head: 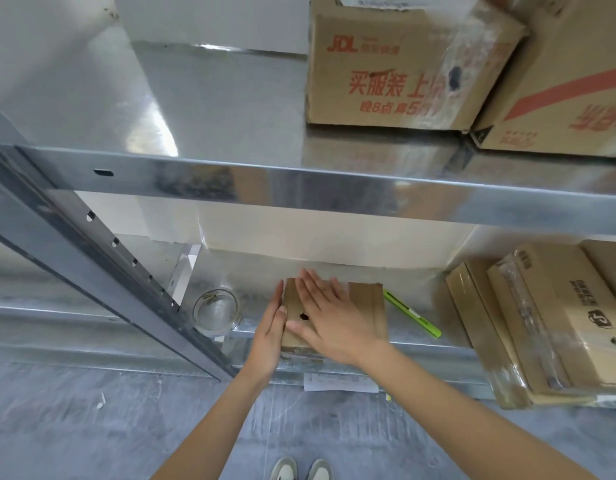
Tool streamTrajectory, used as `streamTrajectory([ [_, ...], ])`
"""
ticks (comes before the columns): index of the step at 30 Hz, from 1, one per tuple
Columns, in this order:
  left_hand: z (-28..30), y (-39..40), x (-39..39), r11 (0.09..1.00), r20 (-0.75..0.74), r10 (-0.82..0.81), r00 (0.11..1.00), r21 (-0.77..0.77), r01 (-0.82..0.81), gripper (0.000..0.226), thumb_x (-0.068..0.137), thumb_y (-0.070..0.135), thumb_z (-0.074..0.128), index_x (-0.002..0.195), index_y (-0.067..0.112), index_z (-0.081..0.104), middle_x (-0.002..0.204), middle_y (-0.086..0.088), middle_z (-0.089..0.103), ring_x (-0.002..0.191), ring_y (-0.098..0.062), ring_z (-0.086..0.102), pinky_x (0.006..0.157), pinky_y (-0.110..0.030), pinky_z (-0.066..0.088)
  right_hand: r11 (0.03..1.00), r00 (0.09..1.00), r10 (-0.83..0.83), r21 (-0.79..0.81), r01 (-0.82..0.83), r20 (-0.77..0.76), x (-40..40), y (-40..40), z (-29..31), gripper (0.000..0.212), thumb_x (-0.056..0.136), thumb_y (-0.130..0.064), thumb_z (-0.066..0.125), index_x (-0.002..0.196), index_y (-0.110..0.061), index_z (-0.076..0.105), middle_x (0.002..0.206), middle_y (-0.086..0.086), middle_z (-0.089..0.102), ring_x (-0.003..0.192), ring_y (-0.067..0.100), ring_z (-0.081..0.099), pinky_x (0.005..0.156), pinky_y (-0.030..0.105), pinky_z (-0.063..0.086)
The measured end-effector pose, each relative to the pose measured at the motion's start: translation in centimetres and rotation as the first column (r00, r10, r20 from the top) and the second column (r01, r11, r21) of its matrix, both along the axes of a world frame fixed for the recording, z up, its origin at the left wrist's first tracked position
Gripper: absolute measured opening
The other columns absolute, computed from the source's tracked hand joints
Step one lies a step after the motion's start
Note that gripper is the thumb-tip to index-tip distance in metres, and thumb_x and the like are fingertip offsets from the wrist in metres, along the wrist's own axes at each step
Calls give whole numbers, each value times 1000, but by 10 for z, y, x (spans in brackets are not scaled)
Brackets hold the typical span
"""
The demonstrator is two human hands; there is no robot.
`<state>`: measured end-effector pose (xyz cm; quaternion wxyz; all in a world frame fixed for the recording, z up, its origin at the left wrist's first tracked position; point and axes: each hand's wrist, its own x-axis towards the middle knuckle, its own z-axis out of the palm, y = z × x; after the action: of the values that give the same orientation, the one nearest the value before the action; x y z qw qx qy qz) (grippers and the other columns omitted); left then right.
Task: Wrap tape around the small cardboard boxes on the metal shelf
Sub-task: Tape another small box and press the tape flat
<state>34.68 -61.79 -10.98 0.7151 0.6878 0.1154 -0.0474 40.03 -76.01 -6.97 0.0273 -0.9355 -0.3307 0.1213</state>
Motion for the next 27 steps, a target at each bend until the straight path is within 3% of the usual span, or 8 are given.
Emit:
streamTrajectory([
  [12, -2, 0, 0, 999, 26, -1, 1000, 49, 0, 43, 108, 13, 27, 148, 27, 28, 148, 23, 32, 128, 26, 28, 101, 2, 23, 996, 995, 78, 56, -74, -58, -80, -7, 1, 75, 97, -61, 4, 151, -12, -13, 159, 3, -21, 143, 12, -28, 116, 36, -19],
  [17, 0, -1, -3, 999, 6, -3, 1000, 49, 2, 44, 108, 15, 27, 150, 26, 27, 151, 21, 31, 128, 26, 27, 102, 3, 22, 999, 987, 32, -9, -31, 156, -102, -6, -2, 72, 99, -56, 26, 150, -6, 28, 157, 12, 21, 147, 23, 17, 115, 40, 14],
  [19, 1, 0, -2, 999, -11, 2, 1000, 43, -1, 44, 108, 17, 27, 151, 24, 27, 153, 18, 31, 134, 17, 28, 104, 1, 22, 999, 979, 32, -23, -28, 201, -100, -5, -2, 74, 96, -57, 38, 150, -7, 29, 157, 11, 24, 146, 22, 17, 118, 43, 20],
  [21, 4, 0, 0, 999, -22, -1, 1000, 49, 2, 45, 108, 17, 27, 152, 23, 28, 155, 16, 31, 140, 7, 27, 104, 1, 22, 997, 982, 30, 66, -43, 188, -92, -11, -2, 77, 95, -54, 44, 153, -10, 19, 160, 8, 16, 148, 23, 6, 120, 49, 15],
  [23, 6, 0, 0, 998, -26, -12, 1000, 53, 13, 45, 108, 20, 27, 153, 24, 28, 155, 16, 31, 141, 5, 27, 104, 0, 22, 978, 974, -137, 181, 105, 178, -83, -26, 0, 82, 91, -54, 52, 155, -17, 16, 162, 4, 9, 149, 26, 3, 119, 54, 11],
  [24, 7, 0, -1, 998, -26, -21, 999, 56, 22, 45, 108, 22, 28, 153, 25, 27, 155, 17, 32, 141, 5, 27, 106, -3, 22, 933, 943, -292, 263, 245, 158, -80, -36, 0, 86, 88, -56, 56, 155, -22, 14, 162, 2, 5, 150, 26, 1, 120, 51, 8],
  [25, 8, 0, -3, 998, -25, -21, 999, 55, 22, 45, 108, 24, 29, 153, 26, 27, 155, 16, 32, 141, 4, 28, 109, -7, 23, 841, 893, -447, 363, 402, 45, -77, -47, 1, 91, 84, -58, 60, 155, -28, 10, 162, -3, 2, 150, 23, -2, 120, 44, 5],
  [27, 12, -2, -6, 1000, -26, 16, 1000, 19, -16, 44, 107, 27, 31, 152, 28, 30, 154, 14, 35, 141, 1, 31, 113, -16, 24, 547, 739, -548, 500, 672, -393, -72, -65, 1, 97, 76, -51, 74, 149, -42, 10, 156, -19, 14, 149, 15, 11, 116, 25, 15],
])
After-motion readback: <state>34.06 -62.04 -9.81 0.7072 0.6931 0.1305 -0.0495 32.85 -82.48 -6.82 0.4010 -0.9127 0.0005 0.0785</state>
